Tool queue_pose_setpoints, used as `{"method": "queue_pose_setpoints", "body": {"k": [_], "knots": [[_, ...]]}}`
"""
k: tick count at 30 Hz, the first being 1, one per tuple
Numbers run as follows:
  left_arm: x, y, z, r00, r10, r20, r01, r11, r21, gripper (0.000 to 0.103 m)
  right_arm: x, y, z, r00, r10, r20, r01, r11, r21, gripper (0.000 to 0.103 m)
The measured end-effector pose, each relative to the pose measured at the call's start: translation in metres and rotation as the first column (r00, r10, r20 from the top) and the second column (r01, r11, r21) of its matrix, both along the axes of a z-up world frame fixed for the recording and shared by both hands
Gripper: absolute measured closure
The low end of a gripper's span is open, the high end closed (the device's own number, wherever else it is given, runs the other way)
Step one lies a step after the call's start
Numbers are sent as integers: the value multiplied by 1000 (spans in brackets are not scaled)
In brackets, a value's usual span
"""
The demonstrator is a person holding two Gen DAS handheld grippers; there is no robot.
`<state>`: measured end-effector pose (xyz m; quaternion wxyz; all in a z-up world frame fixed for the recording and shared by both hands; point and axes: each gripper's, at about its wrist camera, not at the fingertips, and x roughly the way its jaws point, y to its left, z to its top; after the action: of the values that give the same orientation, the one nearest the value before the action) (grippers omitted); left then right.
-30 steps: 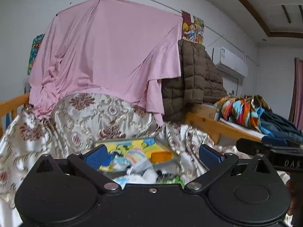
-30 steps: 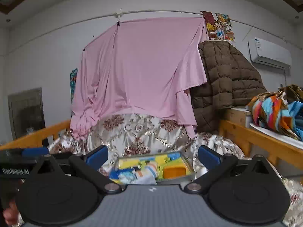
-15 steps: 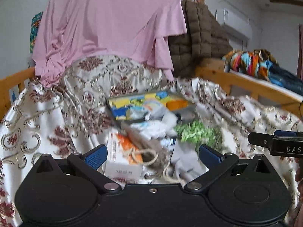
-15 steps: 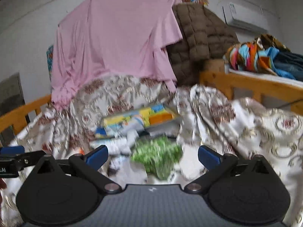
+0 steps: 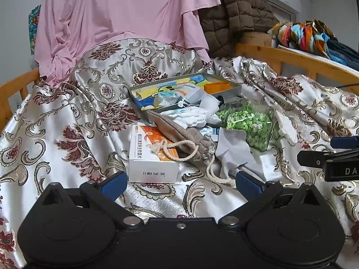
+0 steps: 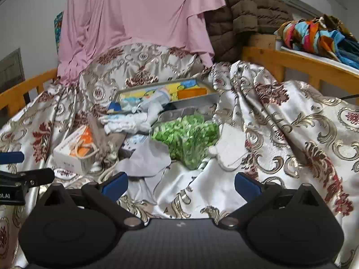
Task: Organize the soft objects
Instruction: 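Move both tools back toward the remaining items beside the tray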
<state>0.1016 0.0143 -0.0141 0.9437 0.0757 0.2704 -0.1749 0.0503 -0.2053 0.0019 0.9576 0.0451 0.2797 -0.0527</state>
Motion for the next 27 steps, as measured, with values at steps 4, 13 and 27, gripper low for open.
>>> {"method": "queue_pose_setpoints", "body": {"k": [4,13,27], "knots": [[1,-4,-2,1000,-1,-3,2,1000,21,1,4,6,-4,999,28,-16,-29,999,-19,0],[7,-6,-5,1000,15,-2,-15,999,39,1,11,10,-8,998,56,-32,-57,998,-37,0],[25,-7,-1,997,45,66,-44,999,-3,1,28,9,-14,997,75,-4,-75,997,-29,0]]}}
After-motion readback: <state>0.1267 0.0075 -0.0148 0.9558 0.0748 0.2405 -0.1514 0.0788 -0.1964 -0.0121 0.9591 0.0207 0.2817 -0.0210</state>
